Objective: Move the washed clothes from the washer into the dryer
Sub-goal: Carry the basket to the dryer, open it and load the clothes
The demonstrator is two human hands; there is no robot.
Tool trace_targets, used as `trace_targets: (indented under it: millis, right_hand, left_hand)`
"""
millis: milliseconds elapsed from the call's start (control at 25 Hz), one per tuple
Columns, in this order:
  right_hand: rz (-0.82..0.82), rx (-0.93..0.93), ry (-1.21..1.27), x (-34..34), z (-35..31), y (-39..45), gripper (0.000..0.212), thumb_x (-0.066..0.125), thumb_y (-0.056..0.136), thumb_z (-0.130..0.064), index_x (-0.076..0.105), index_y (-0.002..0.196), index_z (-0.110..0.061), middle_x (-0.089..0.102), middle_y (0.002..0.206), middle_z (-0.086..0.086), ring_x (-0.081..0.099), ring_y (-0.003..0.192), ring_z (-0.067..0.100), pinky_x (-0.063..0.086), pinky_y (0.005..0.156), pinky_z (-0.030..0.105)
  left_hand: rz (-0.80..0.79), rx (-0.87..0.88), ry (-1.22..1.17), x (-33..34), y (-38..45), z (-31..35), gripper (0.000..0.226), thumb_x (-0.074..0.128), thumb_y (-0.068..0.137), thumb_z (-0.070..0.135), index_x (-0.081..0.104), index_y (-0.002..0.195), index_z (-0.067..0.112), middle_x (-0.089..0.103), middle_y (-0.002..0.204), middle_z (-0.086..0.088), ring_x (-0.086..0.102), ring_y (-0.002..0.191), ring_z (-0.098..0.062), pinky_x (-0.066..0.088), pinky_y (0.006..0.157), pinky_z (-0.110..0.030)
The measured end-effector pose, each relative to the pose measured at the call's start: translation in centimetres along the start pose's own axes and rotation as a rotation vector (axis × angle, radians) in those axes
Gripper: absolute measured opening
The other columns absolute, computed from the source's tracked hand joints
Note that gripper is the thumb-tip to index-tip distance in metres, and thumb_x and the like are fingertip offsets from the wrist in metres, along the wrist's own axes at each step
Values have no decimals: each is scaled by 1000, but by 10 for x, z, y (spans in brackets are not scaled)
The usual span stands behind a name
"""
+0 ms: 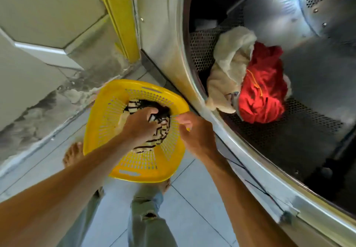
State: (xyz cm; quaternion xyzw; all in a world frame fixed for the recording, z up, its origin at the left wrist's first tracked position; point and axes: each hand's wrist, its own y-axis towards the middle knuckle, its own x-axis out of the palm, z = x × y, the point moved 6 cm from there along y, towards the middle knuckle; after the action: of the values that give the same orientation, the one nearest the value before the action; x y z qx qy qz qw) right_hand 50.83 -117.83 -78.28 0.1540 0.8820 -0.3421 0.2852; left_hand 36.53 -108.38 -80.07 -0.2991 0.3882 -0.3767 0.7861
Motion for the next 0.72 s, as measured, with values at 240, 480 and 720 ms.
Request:
trace_targets:
  millis: [240,480,720]
  right_hand:
    - [-328,202,-140,173,25,50,85,66,86,-49,21,156,-29,26,158,22,26,146,39,37,113,46]
    - [-166,299,-305,253,76,80,102,71,84,-48,1,157,-35,1,159,33,39,134,51,47,96,49]
    - [127,313,235,199,64,43,44,68,84,-22,59,127,-29,65,119,2,63,107,20,54,83,30]
  left_hand:
    - [62,-250,-121,-22,29,-125,43,48,95,38,50,137,33,47,147,1,53,120,-19,40,93,-30]
    - [-102,-243,-132,15,57,-176,52,47,95,42,35,145,38,41,151,2,51,126,-21,39,84,-26]
    - [-122,-204,-359,11,42,-149,58,49,97,39,26,149,44,34,155,7,43,133,-16,36,90,-24]
